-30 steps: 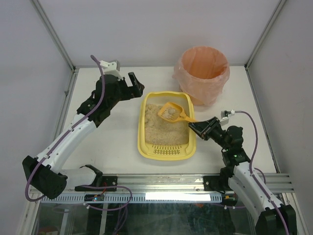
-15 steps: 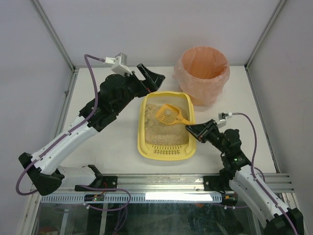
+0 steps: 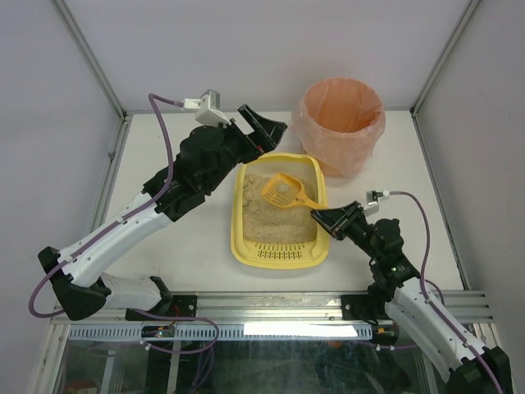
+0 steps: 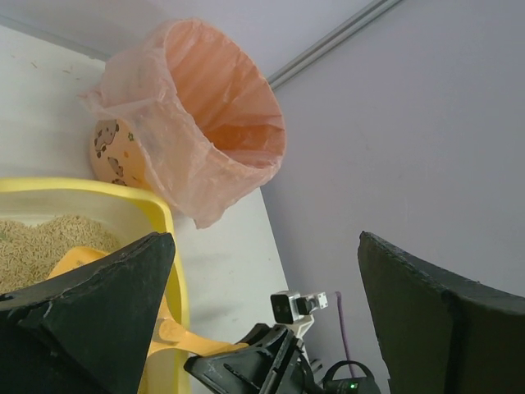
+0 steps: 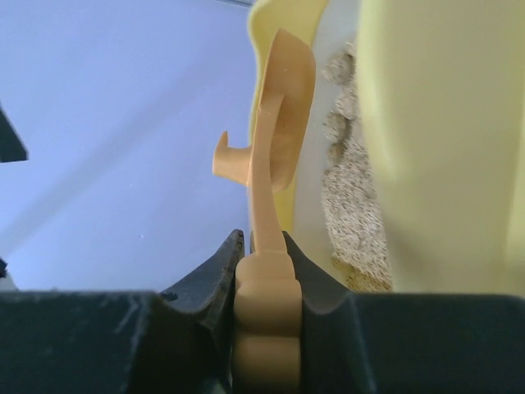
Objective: Clean the litter box
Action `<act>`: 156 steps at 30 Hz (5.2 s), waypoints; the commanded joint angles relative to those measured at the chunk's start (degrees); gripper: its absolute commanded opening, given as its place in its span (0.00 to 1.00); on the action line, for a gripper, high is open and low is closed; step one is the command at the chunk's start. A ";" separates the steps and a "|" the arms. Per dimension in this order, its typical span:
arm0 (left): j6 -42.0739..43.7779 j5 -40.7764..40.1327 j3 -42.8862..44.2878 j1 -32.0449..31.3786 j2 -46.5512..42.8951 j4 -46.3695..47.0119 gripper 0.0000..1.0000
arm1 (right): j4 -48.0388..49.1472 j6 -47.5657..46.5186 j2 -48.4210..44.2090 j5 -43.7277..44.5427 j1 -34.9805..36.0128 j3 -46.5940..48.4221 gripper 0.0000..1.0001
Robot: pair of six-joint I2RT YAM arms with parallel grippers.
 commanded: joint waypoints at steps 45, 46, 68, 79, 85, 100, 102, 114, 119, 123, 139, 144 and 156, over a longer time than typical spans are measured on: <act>0.78 -0.15 2.99 -4.26 1.93 11.85 0.99 | 9.73 -7.20 -6.53 0.92 1.19 -0.79 0.00; 0.73 0.20 2.95 -4.26 2.06 11.98 0.99 | 9.80 -7.01 -6.13 0.42 1.12 -0.77 0.00; 11.76 -5.66 1.91 -4.08 -1.08 3.46 0.99 | -2.30 -10.45 -7.62 10.91 0.87 13.44 0.00; 19.41 -16.27 -13.47 -3.69 -15.78 -8.26 0.99 | -15.50 -18.21 1.03 34.00 0.61 32.91 0.00; 18.70 -21.39 -16.76 -3.09 -18.79 -18.35 0.99 | -20.14 -34.83 14.04 36.56 -0.74 46.54 0.00; 21.79 -26.92 -22.90 1.81 -21.35 -20.62 0.99 | -24.97 -76.20 39.29 36.61 -3.81 66.96 0.00; 22.35 -26.02 -24.57 2.63 -21.99 -19.48 0.99 | -27.90 -82.68 42.87 34.13 -3.76 69.96 0.00; 24.14 -23.53 -31.16 4.17 -20.75 -16.64 0.99 | -30.37 -105.21 50.28 38.81 -0.88 75.44 0.00; 25.05 -23.32 -30.39 4.25 -19.37 -17.09 0.99 | -27.92 -106.74 49.38 42.14 1.02 76.11 0.00; 25.17 -23.23 -30.77 4.21 -20.40 -17.17 0.99 | -28.36 -97.83 44.73 39.46 2.65 77.38 0.00; 26.84 -20.95 -32.61 6.04 -24.88 -17.29 0.99 | -30.95 -48.15 19.23 4.53 2.83 53.96 0.01; 26.64 -17.50 -33.52 8.35 -25.89 -16.73 0.99 | -34.24 -41.48 18.17 -0.94 3.37 47.92 0.00; 26.67 -15.78 -33.47 10.09 -24.80 -16.03 0.99 | -35.21 -24.27 11.36 33.76 28.87 29.15 0.03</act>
